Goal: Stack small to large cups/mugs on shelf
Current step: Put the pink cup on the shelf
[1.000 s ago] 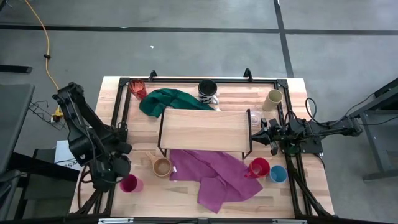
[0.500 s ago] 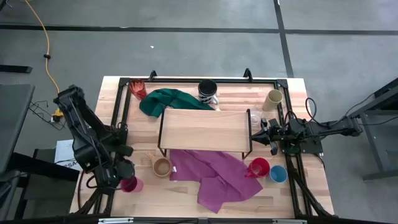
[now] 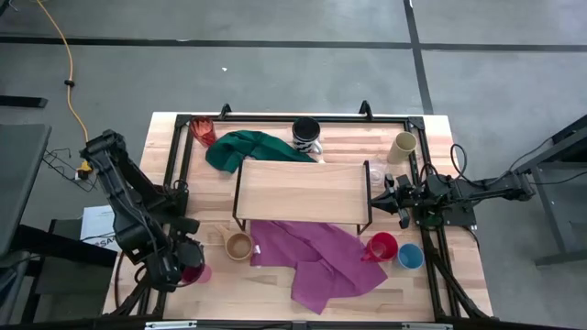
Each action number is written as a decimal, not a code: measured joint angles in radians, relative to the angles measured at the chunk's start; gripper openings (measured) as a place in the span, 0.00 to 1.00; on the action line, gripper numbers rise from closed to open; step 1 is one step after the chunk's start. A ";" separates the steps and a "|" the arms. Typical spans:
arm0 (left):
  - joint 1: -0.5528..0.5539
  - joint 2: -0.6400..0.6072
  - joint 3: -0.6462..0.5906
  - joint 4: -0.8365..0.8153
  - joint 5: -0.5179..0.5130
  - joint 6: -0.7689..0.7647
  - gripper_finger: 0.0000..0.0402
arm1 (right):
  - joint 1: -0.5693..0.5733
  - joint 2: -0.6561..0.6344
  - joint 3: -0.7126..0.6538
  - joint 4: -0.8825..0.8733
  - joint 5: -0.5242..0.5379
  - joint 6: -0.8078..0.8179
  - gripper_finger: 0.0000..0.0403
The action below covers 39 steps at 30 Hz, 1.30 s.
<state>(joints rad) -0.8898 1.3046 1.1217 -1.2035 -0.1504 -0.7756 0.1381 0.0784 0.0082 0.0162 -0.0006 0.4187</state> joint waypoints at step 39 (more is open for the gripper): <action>0.000 0.095 -0.058 0.057 -0.010 -0.044 0.26 | 0.000 0.000 0.000 0.000 0.000 0.000 0.00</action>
<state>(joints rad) -0.8898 1.3998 1.0641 -1.1469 -0.1603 -0.8191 0.1379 0.0781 0.0081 0.0160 -0.0008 0.4187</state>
